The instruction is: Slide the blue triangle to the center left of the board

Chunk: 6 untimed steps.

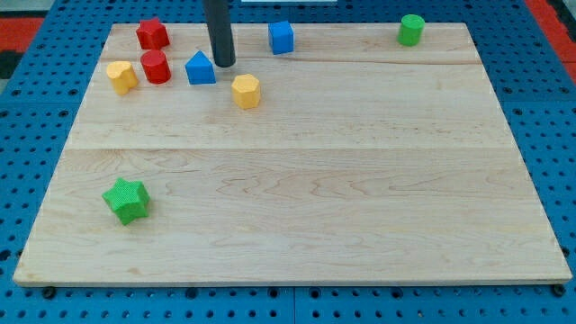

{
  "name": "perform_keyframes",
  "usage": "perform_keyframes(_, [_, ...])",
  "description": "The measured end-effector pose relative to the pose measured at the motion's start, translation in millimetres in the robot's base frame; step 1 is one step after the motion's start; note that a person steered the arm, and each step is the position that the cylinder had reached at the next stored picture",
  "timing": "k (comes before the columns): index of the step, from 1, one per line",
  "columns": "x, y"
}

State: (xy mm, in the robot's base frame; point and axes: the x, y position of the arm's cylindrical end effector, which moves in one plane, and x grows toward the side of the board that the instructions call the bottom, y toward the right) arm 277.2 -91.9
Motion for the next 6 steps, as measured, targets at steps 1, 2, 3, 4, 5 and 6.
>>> perform_keyframes(1, [-0.4, -29.3])
perform_keyframes(2, [7.2, -46.1])
perform_keyframes(3, [18.6, -48.9])
perform_keyframes(4, [38.4, -65.0])
perform_keyframes(5, [52.9, -101.4])
perform_keyframes(6, [69.2, -131.8])
